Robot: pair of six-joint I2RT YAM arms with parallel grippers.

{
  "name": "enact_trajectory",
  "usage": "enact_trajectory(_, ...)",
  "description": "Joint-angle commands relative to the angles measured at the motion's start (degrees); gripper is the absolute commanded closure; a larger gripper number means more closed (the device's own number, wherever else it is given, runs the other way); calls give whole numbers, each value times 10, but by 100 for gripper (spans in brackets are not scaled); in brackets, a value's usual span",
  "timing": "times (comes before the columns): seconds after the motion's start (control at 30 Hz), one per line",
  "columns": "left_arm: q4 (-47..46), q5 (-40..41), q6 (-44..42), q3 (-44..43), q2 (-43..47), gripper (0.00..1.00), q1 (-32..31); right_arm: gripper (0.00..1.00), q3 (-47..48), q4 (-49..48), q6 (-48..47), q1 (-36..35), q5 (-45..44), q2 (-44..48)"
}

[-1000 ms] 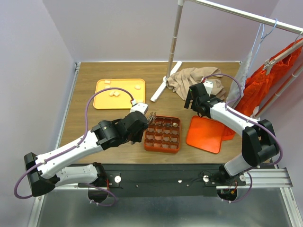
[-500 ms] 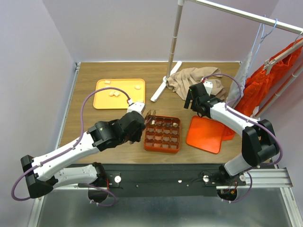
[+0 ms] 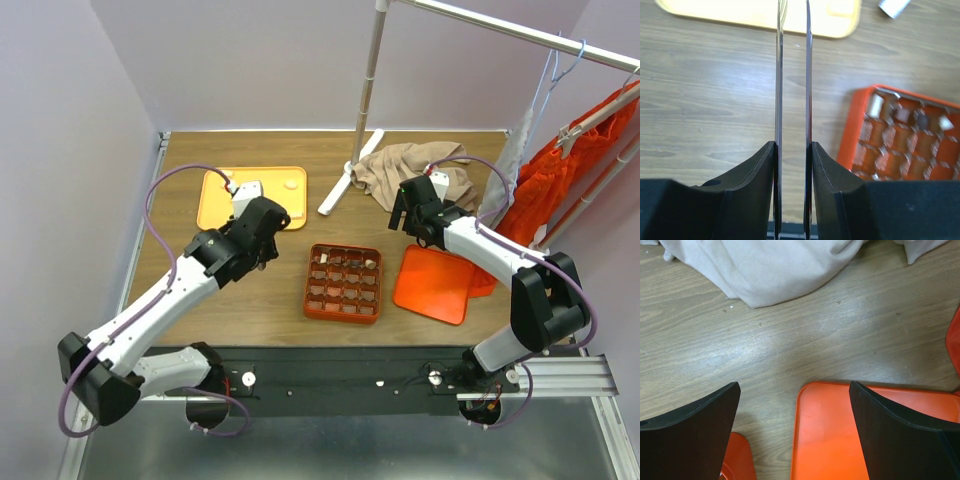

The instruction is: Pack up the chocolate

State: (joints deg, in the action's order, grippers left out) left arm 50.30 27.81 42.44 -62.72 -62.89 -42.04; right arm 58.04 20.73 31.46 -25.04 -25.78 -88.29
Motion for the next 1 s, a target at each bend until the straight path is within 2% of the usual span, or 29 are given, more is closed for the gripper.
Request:
enact_trajectory(0.0,-64,11,-5,3,-35,59,51,1,8,10,1,2,5,12)
enact_trajectory(0.13,-113,-10,-52,-3,-65,58,52,1,8,10,-2,2,6,15)
enact_trajectory(0.43,-138,1,-121,-57,-148,57,60,1,3,10,2,2,5,19)
enact_trajectory(0.63,-134,-21,-96,-56,-177,58,71,1,7,11,-3,1,-2,21)
enact_trajectory(0.83,-144,-21,-53,14,-125,57,120,1,6,10,-3,2,4,16)
enact_trajectory(0.97,-130,-17,-37,21,-120,57,143,1,7,10,0,2,6,15)
